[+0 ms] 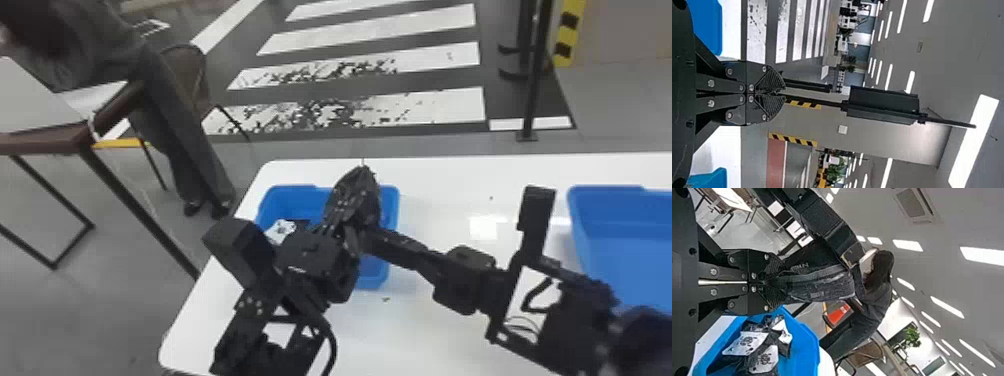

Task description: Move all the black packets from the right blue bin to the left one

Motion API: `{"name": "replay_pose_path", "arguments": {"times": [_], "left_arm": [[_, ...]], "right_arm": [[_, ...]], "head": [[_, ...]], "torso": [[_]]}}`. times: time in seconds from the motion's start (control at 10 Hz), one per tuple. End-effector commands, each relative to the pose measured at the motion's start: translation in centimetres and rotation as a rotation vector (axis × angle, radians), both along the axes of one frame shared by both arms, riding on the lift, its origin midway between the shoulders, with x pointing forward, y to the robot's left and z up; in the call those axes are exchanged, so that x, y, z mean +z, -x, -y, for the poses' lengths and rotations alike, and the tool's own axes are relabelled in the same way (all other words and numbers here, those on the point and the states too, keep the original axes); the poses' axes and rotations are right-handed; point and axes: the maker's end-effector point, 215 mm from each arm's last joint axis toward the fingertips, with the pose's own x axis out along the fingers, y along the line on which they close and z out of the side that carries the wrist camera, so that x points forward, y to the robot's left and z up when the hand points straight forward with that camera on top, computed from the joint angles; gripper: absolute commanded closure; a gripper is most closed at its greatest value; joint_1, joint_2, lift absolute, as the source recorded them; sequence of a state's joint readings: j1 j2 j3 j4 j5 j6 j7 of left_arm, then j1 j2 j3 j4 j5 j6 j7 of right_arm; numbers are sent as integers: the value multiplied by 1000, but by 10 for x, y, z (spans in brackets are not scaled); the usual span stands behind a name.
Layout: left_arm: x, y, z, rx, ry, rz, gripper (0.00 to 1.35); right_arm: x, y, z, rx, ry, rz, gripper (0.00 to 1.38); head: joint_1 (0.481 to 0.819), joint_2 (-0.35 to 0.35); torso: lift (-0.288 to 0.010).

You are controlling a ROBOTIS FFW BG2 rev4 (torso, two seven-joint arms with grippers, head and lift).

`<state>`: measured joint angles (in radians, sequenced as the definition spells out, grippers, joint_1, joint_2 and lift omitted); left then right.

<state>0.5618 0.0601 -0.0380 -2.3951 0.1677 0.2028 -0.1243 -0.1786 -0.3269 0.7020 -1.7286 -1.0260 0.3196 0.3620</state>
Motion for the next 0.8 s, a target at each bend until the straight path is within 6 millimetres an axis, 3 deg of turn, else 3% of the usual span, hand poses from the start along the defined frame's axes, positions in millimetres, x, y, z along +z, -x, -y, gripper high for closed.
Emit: {"name": "replay_pose_path", "arguments": {"times": [0.0,0.1,0.2,0.3,0.4,0.7], "left_arm": [[6,0,-1,6,-15,21,1207],[10,-1,-6,19,-21,33,1207],[12,-5,-19,54,-54,45,1207],[-3,-20,-32,99,-113,50,1207],[-19,-43,-42,122,-151,72,1207],[-36,-89,-90,233,-327,112,1207]], "right_arm": [[6,-8,1,-14,-28,-11,1125],[6,-14,4,-30,-51,-31,938],[5,-19,8,-44,-59,-34,529],[4,-26,14,-68,-74,-43,170],[3,-32,22,-93,-97,-60,48],[-1,-44,45,-155,-128,-86,163]], "head": [[695,350],[695,350],[695,350],[695,350],[695,350],[695,350]], "torso": [[-140],[-140],[-140],[-140],[-140],[-140]]}}
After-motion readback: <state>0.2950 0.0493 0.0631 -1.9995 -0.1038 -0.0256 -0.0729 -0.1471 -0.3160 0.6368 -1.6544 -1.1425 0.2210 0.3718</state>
